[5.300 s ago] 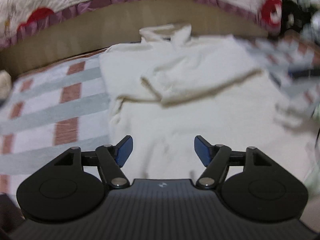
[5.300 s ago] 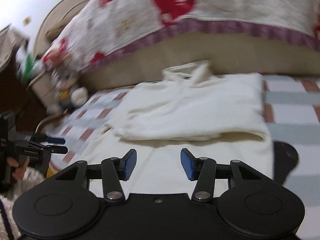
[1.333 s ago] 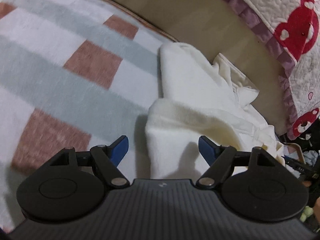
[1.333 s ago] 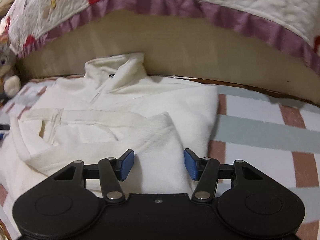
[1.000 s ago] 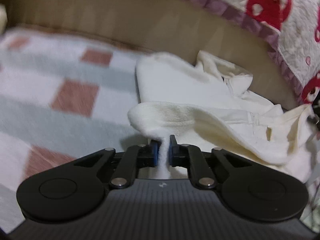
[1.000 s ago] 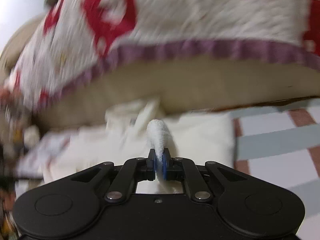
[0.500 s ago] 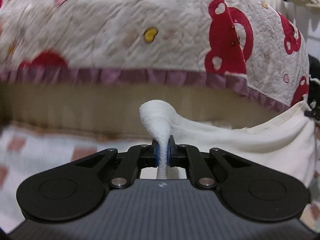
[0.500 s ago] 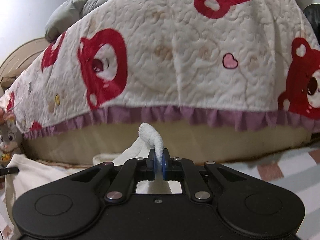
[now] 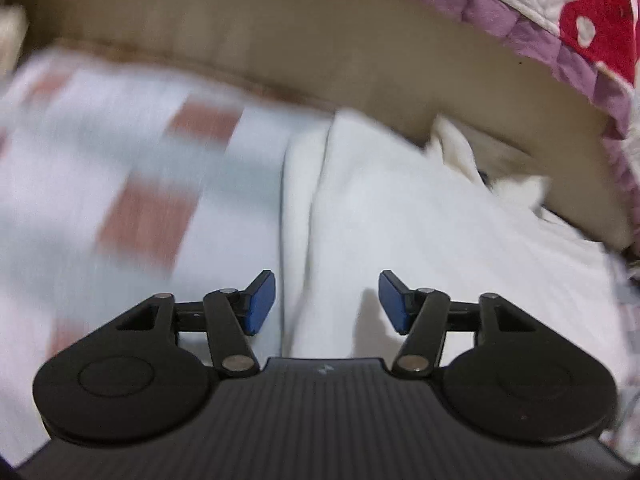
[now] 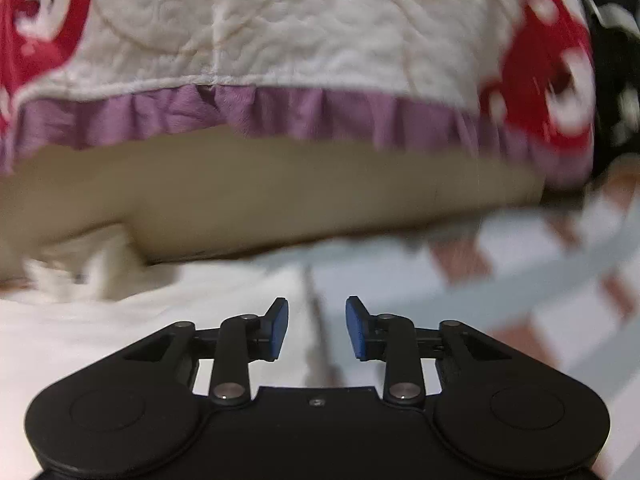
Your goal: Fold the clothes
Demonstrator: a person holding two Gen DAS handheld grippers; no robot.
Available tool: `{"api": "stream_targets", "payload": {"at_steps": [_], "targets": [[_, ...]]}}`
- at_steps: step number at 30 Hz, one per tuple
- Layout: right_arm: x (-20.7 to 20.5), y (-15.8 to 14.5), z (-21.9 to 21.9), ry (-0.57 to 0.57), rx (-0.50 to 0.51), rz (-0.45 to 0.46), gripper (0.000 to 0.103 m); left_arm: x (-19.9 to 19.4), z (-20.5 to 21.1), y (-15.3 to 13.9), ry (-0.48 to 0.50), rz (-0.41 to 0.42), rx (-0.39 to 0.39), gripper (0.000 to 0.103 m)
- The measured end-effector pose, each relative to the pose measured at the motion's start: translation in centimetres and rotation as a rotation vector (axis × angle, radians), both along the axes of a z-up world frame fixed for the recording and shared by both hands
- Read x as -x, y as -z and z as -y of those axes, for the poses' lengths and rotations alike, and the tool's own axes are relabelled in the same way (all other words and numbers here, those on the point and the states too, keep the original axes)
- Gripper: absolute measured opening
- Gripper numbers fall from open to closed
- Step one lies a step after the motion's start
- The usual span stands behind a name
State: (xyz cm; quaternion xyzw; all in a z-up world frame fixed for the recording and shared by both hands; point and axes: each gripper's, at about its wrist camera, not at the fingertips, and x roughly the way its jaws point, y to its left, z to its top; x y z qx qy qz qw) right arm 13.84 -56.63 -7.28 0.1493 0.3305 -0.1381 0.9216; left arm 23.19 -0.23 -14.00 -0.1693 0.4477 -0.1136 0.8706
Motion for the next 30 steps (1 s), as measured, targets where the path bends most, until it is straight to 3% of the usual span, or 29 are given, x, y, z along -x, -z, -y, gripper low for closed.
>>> {"api": "stream_targets", "payload": {"at_steps": [3, 6, 9, 12, 15, 18, 19, 20, 24, 30], "targets": [[4.9, 0.1, -0.9, -0.056, -0.147, 0.025, 0.048, 4.2, -2.2, 0.7, -0.088, -0.098, 0.160, 0.063], [10.4, 0.7, -1.8, -0.019, -0.280, 0.062, 0.056, 7.3, -4.0, 1.7, -0.174, -0.156, 0.328, 0.070], [13.3, 2.7, -2.6, 0.042, -0.265, -0.029, 0.057, 8.1, -3.9, 3.7, -0.154, -0.253, 0.447, 0.077], [15.1, 4.5, -3.0, 0.072, -0.274, -0.091, 0.057, 8.8, -2.6, 3.7, -0.113, -0.230, 0.460, 0.077], [15.8, 5.7, -2.3, 0.115, -0.439, -0.012, 0.059, 8.2, -1.2, 3.7, -0.131, -0.191, 0.493, 0.077], [14.9, 6.6, -3.0, 0.169, -0.391, -0.044, 0.063, 7.8, -0.2, 4.4, -0.196, -0.167, 0.498, 0.077], [14.8, 7.0, -2.9, 0.192, -0.414, -0.020, 0.063, 7.8, 0.0, 4.7, -0.231, -0.162, 0.496, 0.074], [14.8, 7.3, -2.8, 0.215, -0.453, 0.014, 0.063, 7.8, 0.1, 5.0, -0.266, -0.157, 0.495, 0.078], [14.7, 8.8, -2.1, 0.301, -0.615, 0.150, 0.063, 8.0, -0.2, 4.2, -0.369, -0.052, 0.397, 0.078], [14.4, 10.7, -1.5, 0.393, -0.780, 0.273, 0.072, 7.9, -1.0, 5.4, -0.433, -0.014, 0.494, 0.077]]}}
